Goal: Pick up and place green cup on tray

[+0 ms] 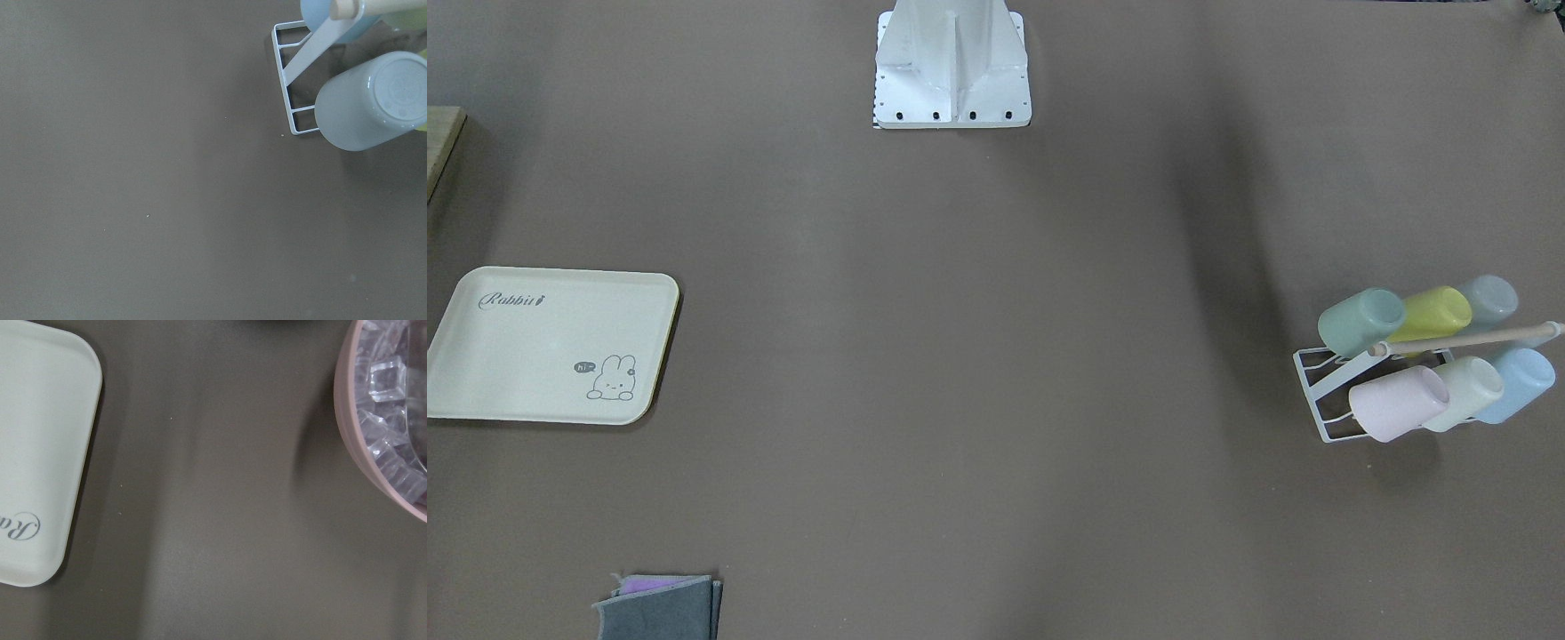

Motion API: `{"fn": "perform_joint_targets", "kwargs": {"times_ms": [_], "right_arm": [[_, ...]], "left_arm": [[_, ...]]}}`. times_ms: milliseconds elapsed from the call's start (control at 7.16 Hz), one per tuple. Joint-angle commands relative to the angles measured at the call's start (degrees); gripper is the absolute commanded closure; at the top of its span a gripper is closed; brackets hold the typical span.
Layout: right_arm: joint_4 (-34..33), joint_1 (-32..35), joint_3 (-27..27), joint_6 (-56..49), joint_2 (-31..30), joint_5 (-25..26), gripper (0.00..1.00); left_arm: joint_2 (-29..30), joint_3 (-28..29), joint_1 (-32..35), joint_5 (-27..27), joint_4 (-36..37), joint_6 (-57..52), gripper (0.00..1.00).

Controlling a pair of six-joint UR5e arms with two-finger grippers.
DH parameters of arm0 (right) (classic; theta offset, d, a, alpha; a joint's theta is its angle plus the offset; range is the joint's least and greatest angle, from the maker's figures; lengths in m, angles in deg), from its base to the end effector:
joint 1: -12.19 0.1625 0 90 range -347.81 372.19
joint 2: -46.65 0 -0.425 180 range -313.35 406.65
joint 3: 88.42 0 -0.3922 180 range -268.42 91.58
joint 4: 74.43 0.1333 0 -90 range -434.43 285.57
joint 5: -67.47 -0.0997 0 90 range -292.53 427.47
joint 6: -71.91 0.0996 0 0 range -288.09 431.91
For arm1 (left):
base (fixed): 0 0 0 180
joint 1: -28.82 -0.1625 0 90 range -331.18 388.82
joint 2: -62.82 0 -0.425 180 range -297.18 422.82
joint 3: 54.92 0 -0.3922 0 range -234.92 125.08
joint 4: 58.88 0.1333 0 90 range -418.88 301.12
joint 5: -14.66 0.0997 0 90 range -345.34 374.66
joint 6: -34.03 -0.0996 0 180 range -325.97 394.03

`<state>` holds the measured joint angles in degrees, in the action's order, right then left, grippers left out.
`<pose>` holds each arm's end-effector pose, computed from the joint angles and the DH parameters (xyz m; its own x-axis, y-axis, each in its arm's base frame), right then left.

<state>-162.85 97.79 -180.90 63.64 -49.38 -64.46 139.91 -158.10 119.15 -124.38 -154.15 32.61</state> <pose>0.0325 -0.4477 0.6869 0.7248 -0.1771 0.6658 0.1828 0.9812 0.0620 -0.0604 -0.4024 0.6303 0.6559 0.0938 -0.7490 -0.0105 0.9933 0.1151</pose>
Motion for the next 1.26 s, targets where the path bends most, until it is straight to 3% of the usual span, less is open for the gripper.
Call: {"fn": "perform_joint_targets", "kwargs": {"times_ms": [0, 1117], "right_arm": [[0.17, 0.00, 0.20, 0.09, 0.05, 0.18, 0.00], [0.44, 0.09, -0.95, 0.88, 2.07, 0.09, 0.00]], "left_arm": [[0.08, 0.00, -0.06, 0.00, -0.09, 0.28, 0.01], [1.49, -0.09, -0.24, 0.00, -0.26, 0.28, 0.01]]}}
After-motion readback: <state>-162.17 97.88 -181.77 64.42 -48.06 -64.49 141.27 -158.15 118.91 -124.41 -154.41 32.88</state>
